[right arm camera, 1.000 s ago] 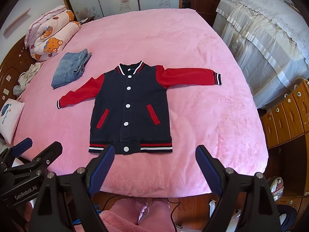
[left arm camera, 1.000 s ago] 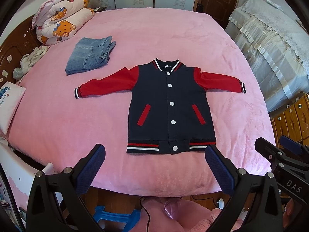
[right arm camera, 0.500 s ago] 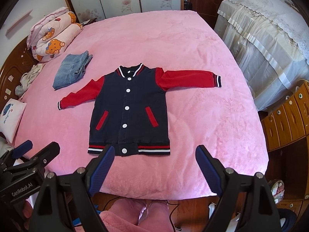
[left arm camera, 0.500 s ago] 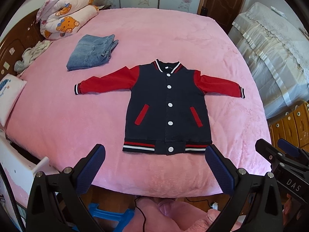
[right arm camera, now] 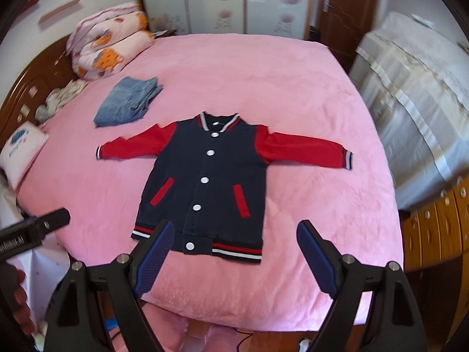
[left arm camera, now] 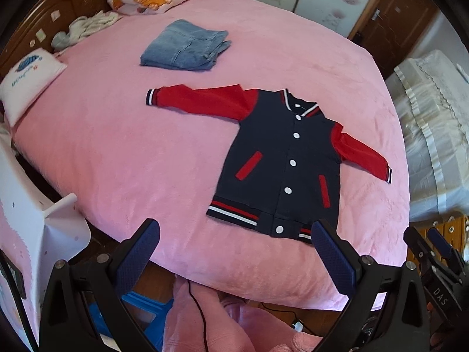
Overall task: Fold large clothes
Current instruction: 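Move the left tool to the red sleeve cuff and grasp it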
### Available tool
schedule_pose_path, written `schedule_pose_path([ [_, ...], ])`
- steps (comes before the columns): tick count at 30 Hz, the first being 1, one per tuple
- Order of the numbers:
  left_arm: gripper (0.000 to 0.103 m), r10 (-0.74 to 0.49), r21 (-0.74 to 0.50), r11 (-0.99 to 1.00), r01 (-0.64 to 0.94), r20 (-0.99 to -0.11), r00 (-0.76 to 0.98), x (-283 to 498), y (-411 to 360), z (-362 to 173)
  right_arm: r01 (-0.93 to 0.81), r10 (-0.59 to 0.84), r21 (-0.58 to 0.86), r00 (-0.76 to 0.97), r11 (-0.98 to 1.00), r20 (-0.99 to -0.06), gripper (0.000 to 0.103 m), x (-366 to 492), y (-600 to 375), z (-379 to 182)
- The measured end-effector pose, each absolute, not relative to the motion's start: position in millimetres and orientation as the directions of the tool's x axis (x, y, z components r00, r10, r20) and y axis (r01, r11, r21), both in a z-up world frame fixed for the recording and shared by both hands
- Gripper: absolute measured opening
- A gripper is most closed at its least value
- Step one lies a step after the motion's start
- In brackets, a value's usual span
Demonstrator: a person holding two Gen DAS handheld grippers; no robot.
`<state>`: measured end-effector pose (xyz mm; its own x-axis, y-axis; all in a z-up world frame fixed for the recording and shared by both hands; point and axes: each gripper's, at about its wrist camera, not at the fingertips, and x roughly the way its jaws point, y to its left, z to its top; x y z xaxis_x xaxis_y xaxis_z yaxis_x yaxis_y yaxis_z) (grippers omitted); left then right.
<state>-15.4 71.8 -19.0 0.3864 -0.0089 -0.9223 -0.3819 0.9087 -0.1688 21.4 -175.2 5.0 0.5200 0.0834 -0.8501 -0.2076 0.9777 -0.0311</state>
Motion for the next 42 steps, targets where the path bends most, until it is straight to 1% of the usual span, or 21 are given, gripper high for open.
schedule_pose_path([
  [3, 0.102, -0.024, -0.186, 0.891, -0.414, -0.931, 0.365, -9.9, 98.7, -30.6, -0.235, 0.086, -0.038, 0.495, 0.971, -0.864, 0.086, 28.9, -155.6, -6.1],
  [7, 0.102, -0.064, -0.219, 0.865, -0.451, -0.941, 0.333, 3.0, 146.4, -49.3, -0.233, 0.052, -0.062, 0.453, 0.971, -0.89, 0.086, 46.4, -122.3, -23.1],
  [11, 0.102, -0.154, -0.293, 0.834, -0.467, -0.937, 0.313, 24.6, 203.4, -71.4, -0.209, 0.013, -0.081, 0.413, 0.974, -0.91, 0.086, 66.4, -83.9, -42.2],
  [16, 0.102, -0.23, -0.34, 0.826, -0.45, -0.932, 0.281, 62.6, 260.6, -101.1, -0.179, -0.033, -0.107, 0.374, 0.978, -0.927, 0.086, 96.8, -24.7, -68.8],
  [20, 0.102, -0.302, -0.392, 0.783, -0.483, -0.918, 0.255, 97.4, 304.4, -139.6, -0.176, -0.079, -0.155, 0.378, 0.972, -0.922, 0.086, 119.2, 16.9, -88.7],
  [23, 0.102, -0.344, -0.433, 0.747, -0.504, -0.901, 0.264, 121.4, 331.7, -171.1, -0.198, -0.079, -0.168, 0.39, 0.966, -0.917, 0.086, 134.7, 49.7, -107.5],
  [27, 0.102, -0.354, -0.463, 0.715, -0.523, -0.886, 0.301, 154.5, 354.7, -211.7, -0.188, -0.052, -0.127, 0.36, 0.974, -0.932, 0.086, 153.4, 79.8, -137.8],
  [29, 0.101, -0.381, -0.509, 0.669, -0.542, -0.86, 0.338, 170.8, 364.9, -236.4, -0.18, -0.028, -0.098, 0.354, 0.979, -0.935, 0.086, 159.8, 88.7, -152.2],
  [33, 0.098, -0.346, -0.537, 0.586, -0.607, -0.843, 0.411, 190.7, 380.9, -270.3, -0.124, -0.023, -0.066, 0.321, 0.99, -0.947, 0.086, 171.0, 97.4, -185.2],
  [36, 0.098, -0.297, -0.547, 0.511, -0.663, -0.836, 0.461, 201.3, 393.1, -293.0, -0.085, 0.019, -0.005, 0.28, 0.996, -0.96, 0.086, 176.5, 96.8, -201.8],
  [38, 0.093, -0.257, -0.54, 0.475, -0.695, -0.84, 0.478, 210.4, 400.9, -305.9, -0.078, 0.028, 0.008, 0.262, 0.997, -0.965, 0.086, 178.2, 95.6, -209.5],
  [42, 0.086, -0.21, -0.535, 0.448, -0.716, -0.842, 0.497, 224.5, 403.6, -316.9, -0.079, 0.042, 0.023, 0.245, 0.997, -0.969, 0.086, 181.3, 90.1, -216.7],
])
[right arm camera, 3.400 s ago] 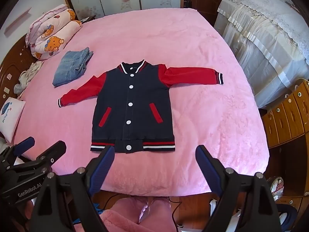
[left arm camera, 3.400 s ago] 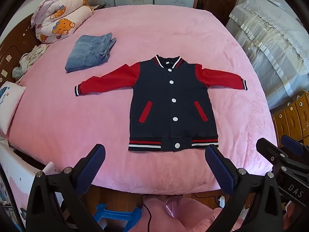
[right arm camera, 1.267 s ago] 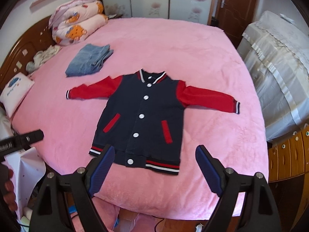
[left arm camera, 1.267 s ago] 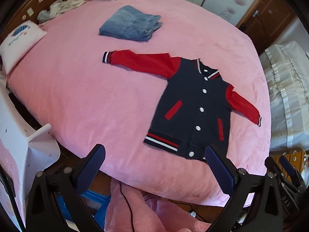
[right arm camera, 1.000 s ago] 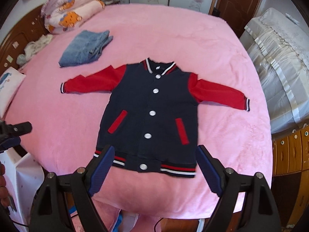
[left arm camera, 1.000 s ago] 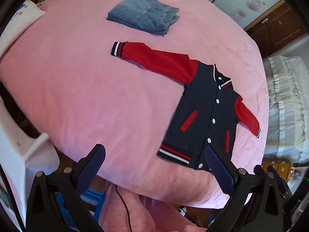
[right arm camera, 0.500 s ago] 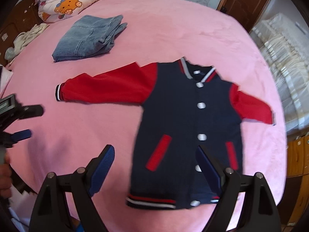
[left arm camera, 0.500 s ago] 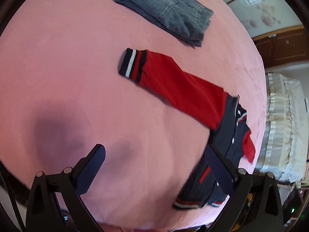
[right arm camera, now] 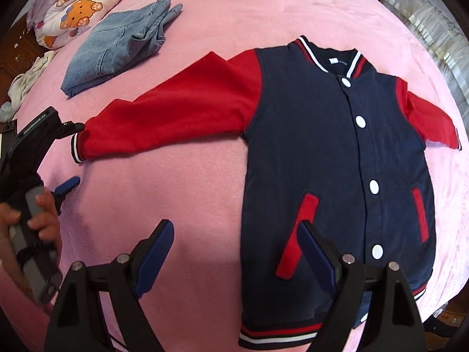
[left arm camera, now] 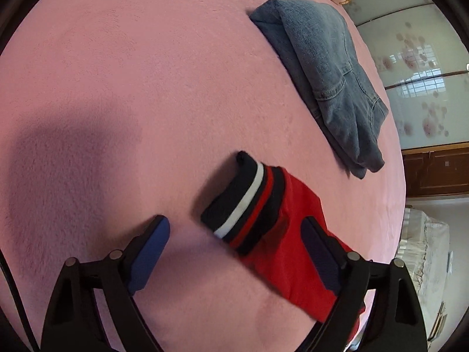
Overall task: Fold large clothes
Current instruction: 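Move the left tool to the red sleeve cuff and grasp it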
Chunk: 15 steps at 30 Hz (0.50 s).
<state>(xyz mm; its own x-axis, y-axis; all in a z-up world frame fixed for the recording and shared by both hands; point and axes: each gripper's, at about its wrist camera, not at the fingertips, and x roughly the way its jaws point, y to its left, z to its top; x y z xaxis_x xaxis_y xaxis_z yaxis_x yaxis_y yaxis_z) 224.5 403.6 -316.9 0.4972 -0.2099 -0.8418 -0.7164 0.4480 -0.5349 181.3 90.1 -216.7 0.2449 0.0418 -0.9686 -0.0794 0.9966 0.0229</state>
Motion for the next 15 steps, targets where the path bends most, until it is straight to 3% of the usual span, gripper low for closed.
schedule_pose_path([
  [3, 0.057, -0.192, -0.51, 0.485, -0.711, -0.855, 0.482, 237.0, 397.4, -318.3, -0.06, 0.048, 0.034, 0.238, 0.998, -0.97, 0.086, 187.5, 81.8, -219.4],
  [9, 0.043, -0.142, -0.487, 0.479, -0.731, -0.864, 0.483, 236.3, 394.5, -313.8, -0.012, 0.074, 0.074, 0.228, 0.997, -0.971, 0.086, 199.6, 61.0, -224.3],
  [12, 0.023, -0.123, -0.491, 0.487, -0.723, -0.857, 0.5, 230.7, 392.8, -305.5, -0.002, 0.088, 0.09, 0.218, 0.996, -0.972, 0.086, 204.6, 52.5, -227.7],
  [15, 0.019, -0.103, -0.461, 0.528, -0.713, -0.868, 0.485, 236.0, 385.6, -298.2, 0.014, 0.118, 0.124, 0.203, 0.992, -0.972, 0.086, 208.4, 44.9, -229.6],
])
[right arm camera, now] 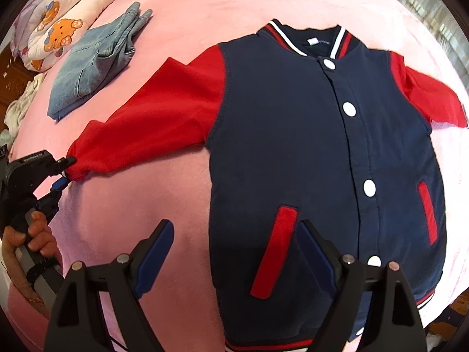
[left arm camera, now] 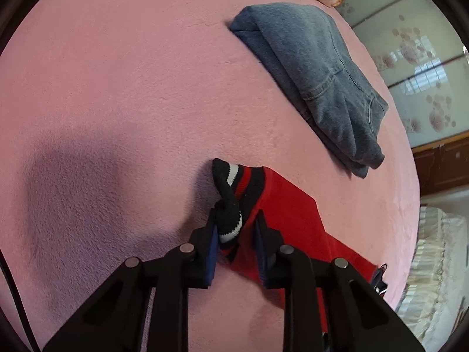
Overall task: Fold large clothes
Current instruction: 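Move the left tool to the red sleeve cuff and grasp it, then carry the grasped cuff across the jacket body toward the other sleeve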
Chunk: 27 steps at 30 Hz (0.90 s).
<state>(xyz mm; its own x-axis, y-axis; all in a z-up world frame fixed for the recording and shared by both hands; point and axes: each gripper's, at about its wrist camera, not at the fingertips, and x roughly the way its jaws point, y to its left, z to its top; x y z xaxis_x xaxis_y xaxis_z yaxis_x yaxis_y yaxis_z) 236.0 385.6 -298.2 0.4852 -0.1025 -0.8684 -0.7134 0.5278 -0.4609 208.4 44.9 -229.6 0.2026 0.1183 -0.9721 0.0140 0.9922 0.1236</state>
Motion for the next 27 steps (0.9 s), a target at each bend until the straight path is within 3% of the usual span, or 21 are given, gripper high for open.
schedule_pose_path([
  [7, 0.018, -0.08, -0.436, 0.62, -0.652, -0.862, 0.501, 244.7, 365.4, -264.9, 0.057, 0.204, 0.217, 0.177, 0.975, -0.963, 0.079, 221.6, 24.6, -233.2],
  [13, 0.018, -0.133, -0.491, 0.704, -0.513, -0.801, 0.584, 243.0, 324.0, -213.8, 0.091, 0.267, 0.285, 0.175, 0.954, -0.948, 0.07, 239.7, -1.9, -235.5],
  [22, 0.018, -0.28, -0.566, 0.778, -0.273, -0.701, 0.656, 254.4, 228.5, -158.0, -0.013, 0.329, 0.338, 0.259, 0.941, -0.908, 0.07, 255.7, -46.6, -212.2],
  [27, 0.019, -0.35, -0.563, 0.808, -0.174, -0.696, 0.627, 268.6, 161.1, -152.3, -0.065, 0.358, 0.354, 0.277, 0.933, -0.892, 0.07, 262.7, -72.8, -203.1],
])
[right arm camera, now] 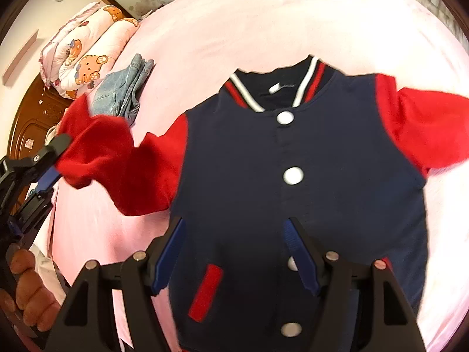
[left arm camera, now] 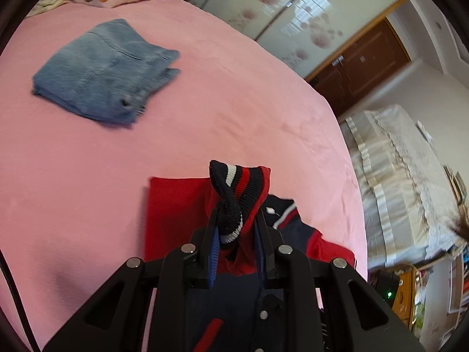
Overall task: Fold large clothes
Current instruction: 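Carry the grasped cuff across the jacket body toward the other sleeve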
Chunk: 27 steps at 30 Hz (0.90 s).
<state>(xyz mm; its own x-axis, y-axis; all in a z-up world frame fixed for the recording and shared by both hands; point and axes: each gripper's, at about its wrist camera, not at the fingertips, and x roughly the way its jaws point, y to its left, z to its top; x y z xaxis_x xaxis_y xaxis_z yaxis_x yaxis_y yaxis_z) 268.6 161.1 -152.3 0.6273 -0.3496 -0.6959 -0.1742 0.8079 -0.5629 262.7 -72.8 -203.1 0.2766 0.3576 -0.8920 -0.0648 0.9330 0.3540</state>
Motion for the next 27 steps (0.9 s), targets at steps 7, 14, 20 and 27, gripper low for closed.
schedule_pose_path([
  [7, 0.02, -0.378, -0.513, 0.851, -0.114, -0.748, 0.545, 285.0, 101.9, -175.3, -0.095, 0.392, 0.381, 0.267, 0.92, -0.88, 0.07, 265.0, -103.5, -207.6],
  [14, 0.038, -0.383, -0.465, 0.882, -0.082, -0.806, 0.452, 296.4, 70.0, -200.1, -0.119, 0.427, 0.41, 0.246, 0.904, -0.87, 0.07, 263.3, -108.7, -225.6],
  [20, 0.072, -0.374, -0.469, 0.876, -0.112, -0.807, 0.456, 292.7, 90.5, -194.6, -0.156, 0.436, 0.409, 0.231, 0.899, -0.87, 0.07, 267.2, -97.9, -237.3],
  [27, 0.076, -0.22, -0.331, 0.92, -0.208, -0.878, 0.424, 280.3, 135.8, -193.7, -0.193, 0.424, 0.387, 0.219, 0.902, -0.879, 0.07, 270.5, -82.2, -239.6],
])
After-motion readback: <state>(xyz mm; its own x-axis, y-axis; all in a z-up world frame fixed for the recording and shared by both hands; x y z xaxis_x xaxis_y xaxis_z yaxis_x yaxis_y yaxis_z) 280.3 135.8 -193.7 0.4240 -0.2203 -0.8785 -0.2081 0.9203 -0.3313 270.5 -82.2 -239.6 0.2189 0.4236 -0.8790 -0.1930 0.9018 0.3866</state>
